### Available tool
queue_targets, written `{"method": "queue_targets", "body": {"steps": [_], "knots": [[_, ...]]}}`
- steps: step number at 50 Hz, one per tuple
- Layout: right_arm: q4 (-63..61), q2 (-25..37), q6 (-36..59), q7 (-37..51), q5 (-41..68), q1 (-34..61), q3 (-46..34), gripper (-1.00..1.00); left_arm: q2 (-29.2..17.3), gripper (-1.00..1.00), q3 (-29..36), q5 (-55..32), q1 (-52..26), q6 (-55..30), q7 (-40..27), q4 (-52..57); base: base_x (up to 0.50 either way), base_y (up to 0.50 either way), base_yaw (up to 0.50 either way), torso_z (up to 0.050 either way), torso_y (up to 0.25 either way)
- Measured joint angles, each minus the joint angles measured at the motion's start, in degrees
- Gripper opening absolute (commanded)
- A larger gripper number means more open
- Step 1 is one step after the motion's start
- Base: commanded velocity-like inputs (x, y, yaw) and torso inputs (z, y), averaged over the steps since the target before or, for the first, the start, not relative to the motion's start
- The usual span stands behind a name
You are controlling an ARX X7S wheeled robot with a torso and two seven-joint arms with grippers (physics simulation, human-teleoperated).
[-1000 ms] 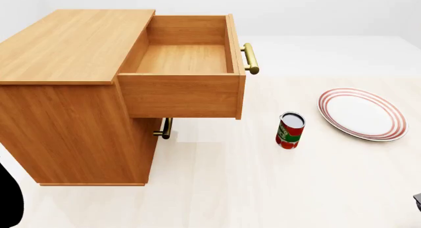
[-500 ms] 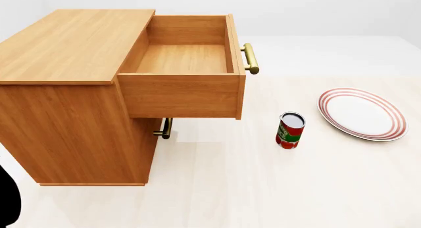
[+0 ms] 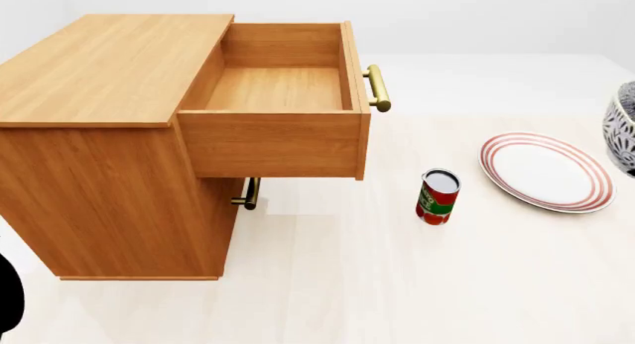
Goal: Put the bowl in the top drawer of the cabinet.
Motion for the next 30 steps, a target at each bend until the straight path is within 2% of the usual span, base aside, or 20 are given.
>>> {"method": "queue_targets", "body": {"steps": [8, 14, 23, 30], "knots": [[12.48, -9.16, -12.39, -9.46, -3.35, -0.39, 1.61, -1.0, -0.2, 1.0, -0.25, -1.23, -1.36, -0.86, -1.13, 0.41, 0.0, 0.0, 0.0, 0.0, 0.0], [27.0, -18.39, -24.51, -15.09, -4.92, -2.27, 3.78, -1.0, -0.58, 1.0, -1.26, -4.0, -3.05, -2.87, -3.73, 1.35, 0.0, 0.0, 0.0, 0.0, 0.0], [59.34, -36.56, -48.07, -23.55, -7.19, -5.83, 8.44, -1.0, -2.39, 1.0, -3.99, -13.63, -7.48, -8.51, -12.86, 2.89, 0.0, 0.0, 0.0, 0.0, 0.001], [74.19, -46.34, -58.59, -28.14, -12.06, -6.39, 13.98, -1.0, -4.44, 1.0, -5.5, -21.53, -10.47, -11.47, -20.3, 3.24, 0.0, 0.0, 0.0, 0.0, 0.0]]}}
